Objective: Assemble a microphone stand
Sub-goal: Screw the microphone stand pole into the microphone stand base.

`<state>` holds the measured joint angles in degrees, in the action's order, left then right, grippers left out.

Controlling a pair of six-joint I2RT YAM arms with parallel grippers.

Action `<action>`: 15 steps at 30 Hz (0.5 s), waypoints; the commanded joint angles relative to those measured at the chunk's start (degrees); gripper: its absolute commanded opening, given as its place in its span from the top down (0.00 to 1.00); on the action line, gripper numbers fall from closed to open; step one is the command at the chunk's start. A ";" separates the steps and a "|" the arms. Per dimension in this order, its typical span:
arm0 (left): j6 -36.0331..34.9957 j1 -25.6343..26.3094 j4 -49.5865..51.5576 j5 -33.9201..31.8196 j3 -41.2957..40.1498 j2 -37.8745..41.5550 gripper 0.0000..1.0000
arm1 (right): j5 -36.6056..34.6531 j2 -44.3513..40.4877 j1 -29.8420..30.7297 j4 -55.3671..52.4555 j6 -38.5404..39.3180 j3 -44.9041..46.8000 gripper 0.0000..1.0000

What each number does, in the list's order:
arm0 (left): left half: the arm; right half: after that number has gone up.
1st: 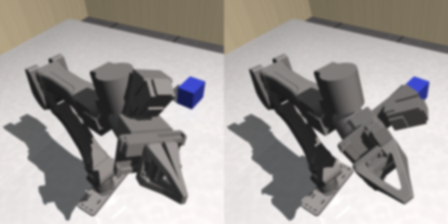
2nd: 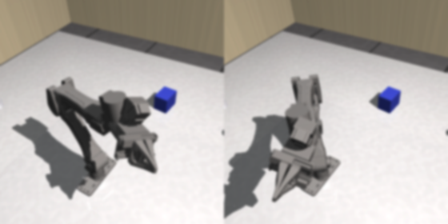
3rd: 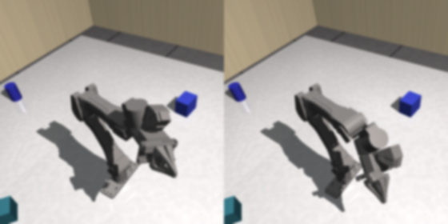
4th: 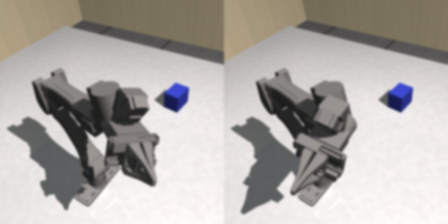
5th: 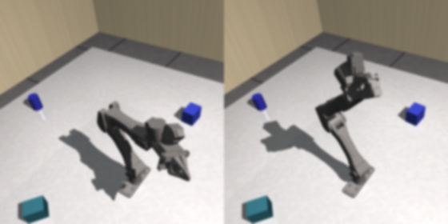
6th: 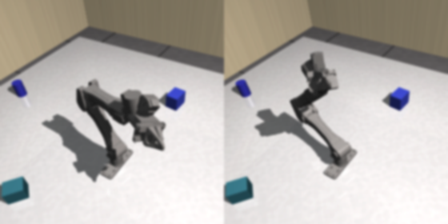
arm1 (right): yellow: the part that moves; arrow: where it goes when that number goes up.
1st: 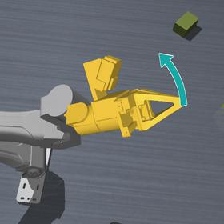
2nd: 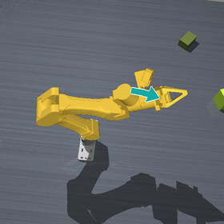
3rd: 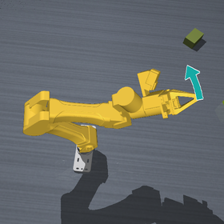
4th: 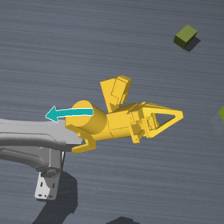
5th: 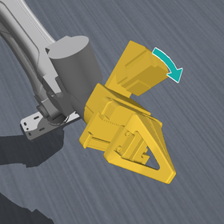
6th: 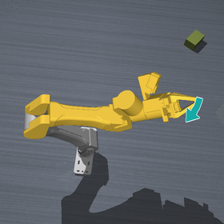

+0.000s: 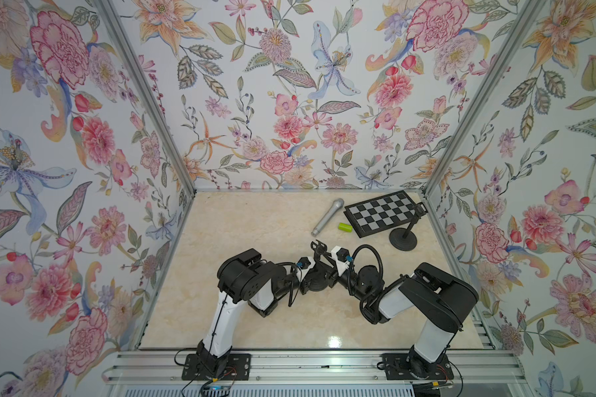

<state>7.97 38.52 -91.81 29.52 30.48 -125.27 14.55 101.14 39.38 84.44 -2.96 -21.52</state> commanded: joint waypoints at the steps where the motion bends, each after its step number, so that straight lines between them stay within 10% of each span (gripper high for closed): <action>1: -2.35 -0.20 -13.73 -1.78 -0.10 -3.82 0.78 | 27.49 -2.28 -6.40 -3.01 -1.56 -1.82 0.50; 4: -4.05 -0.02 -13.73 0.06 -0.41 -2.91 0.78 | 39.73 -2.54 -10.40 -6.85 -0.88 -5.16 0.50; 15: -4.75 -0.13 -13.68 2.17 -0.93 -3.46 0.78 | 41.46 -1.38 -12.57 -21.52 8.42 -12.78 0.66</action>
<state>5.48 38.52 -91.81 31.27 30.85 -125.49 53.19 100.18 27.22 66.59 2.24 -32.99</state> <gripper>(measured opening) 0.216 0.376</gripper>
